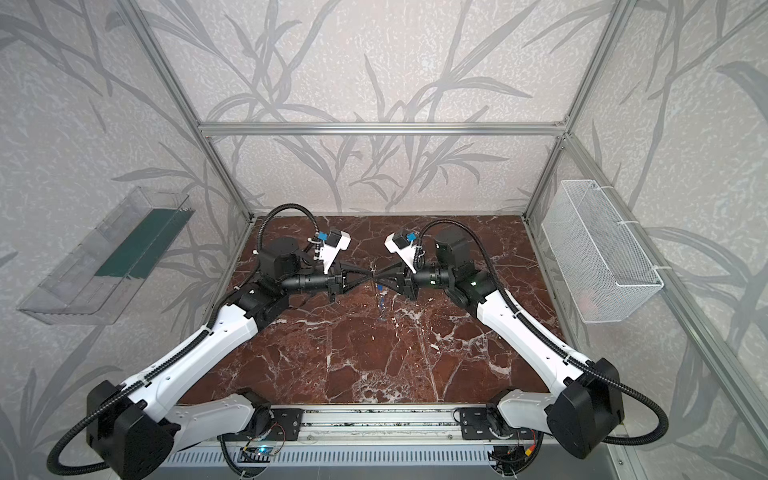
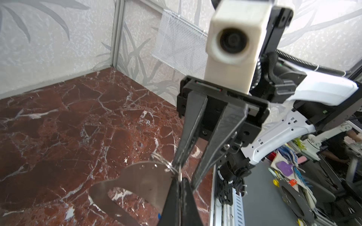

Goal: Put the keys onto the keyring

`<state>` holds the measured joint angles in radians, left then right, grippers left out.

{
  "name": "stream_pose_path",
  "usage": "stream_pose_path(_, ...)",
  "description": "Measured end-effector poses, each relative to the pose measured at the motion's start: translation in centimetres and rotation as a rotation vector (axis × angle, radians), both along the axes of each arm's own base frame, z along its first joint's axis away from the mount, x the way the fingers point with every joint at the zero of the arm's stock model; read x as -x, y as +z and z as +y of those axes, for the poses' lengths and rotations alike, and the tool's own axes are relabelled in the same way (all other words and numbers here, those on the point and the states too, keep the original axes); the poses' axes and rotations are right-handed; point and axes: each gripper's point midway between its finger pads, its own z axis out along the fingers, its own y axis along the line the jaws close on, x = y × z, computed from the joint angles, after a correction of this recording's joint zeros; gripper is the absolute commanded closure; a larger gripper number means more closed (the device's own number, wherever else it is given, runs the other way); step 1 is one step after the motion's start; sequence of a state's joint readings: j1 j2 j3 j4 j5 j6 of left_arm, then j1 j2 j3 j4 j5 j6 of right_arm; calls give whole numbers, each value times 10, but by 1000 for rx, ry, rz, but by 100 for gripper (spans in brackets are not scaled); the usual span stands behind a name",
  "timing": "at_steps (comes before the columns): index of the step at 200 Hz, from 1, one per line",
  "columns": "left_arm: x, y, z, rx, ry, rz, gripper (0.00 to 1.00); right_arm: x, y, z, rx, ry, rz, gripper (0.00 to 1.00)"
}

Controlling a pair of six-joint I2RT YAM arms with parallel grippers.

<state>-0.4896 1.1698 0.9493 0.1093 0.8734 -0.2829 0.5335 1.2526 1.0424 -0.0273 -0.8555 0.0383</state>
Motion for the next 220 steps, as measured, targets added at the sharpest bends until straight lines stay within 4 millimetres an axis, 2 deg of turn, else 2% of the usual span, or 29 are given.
stream_pose_path(27,-11,6,2,87,62,-23,100,-3,-2,-10,-42,-79,-7,80)
stream_pose_path(62,-17,28,5,206,114,-83,100,-10,2,-16,-97,-156,-28,80)
stream_pose_path(124,-7,63,4,337,98,-180,100,-22,20,-16,-159,-253,-94,78)
stream_pose_path(153,-5,69,4,356,90,-194,100,-10,22,-4,-164,-212,-103,70)
stream_pose_path(190,-6,67,3,360,89,-186,100,10,25,15,-163,-146,-135,70)
stream_pose_path(220,-6,68,3,362,88,-187,100,5,24,14,-151,-176,-157,70)
